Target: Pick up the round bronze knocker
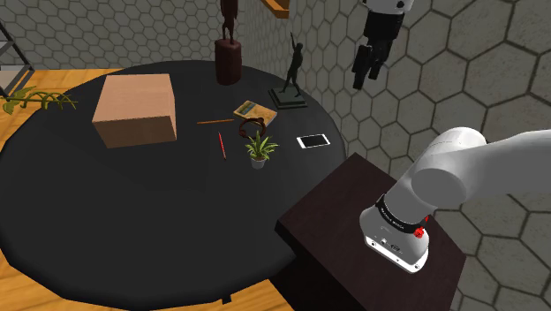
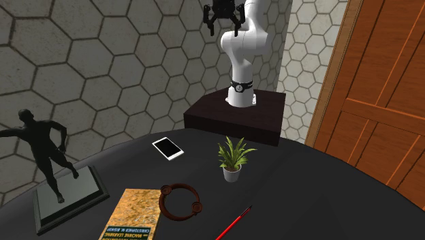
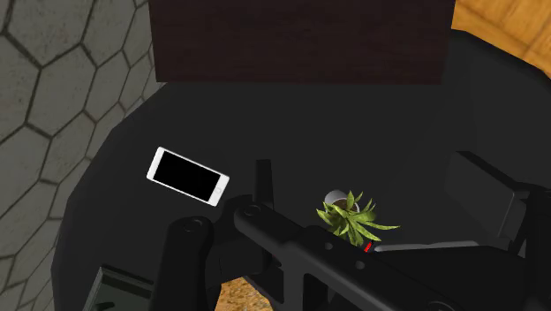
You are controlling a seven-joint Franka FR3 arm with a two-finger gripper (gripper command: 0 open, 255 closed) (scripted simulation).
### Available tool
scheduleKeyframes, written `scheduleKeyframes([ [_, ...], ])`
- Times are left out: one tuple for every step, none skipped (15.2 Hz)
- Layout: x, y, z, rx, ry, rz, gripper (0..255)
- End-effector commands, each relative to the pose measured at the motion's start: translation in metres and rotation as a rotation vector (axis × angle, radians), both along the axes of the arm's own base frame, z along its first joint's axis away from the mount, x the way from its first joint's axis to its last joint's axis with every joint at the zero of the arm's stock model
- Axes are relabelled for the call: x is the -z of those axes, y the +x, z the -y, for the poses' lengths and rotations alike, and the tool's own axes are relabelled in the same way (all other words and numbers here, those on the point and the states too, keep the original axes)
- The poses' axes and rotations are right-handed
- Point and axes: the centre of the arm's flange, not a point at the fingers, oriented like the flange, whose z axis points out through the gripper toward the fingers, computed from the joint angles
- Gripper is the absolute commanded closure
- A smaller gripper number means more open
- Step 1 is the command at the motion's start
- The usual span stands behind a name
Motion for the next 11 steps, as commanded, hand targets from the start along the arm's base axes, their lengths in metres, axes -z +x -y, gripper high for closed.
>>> scheduleKeyframes([
  [0.000, 0.000, 0.000, 0.000, 0.000, 0.000, 0],
  [0.010, 0.008, 0.000, -0.002, -0.003, 0.003, 0],
  [0.019, 0.017, 0.001, -0.004, -0.006, 0.007, 0],
  [0.028, 0.026, 0.001, -0.006, -0.009, 0.010, 0],
  [0.038, 0.034, 0.002, -0.008, -0.012, 0.014, 0],
  [0.047, 0.043, 0.002, -0.011, -0.015, 0.017, 0],
  [0.057, 0.051, 0.002, -0.013, -0.017, 0.021, 0],
  [0.066, 0.060, 0.003, -0.015, -0.020, 0.024, 0],
  [0.075, 0.069, 0.003, -0.017, -0.023, 0.028, 0],
  [0.085, 0.077, 0.004, -0.019, -0.026, 0.031, 0],
  [0.094, 0.086, 0.004, -0.021, -0.029, 0.035, 0],
])
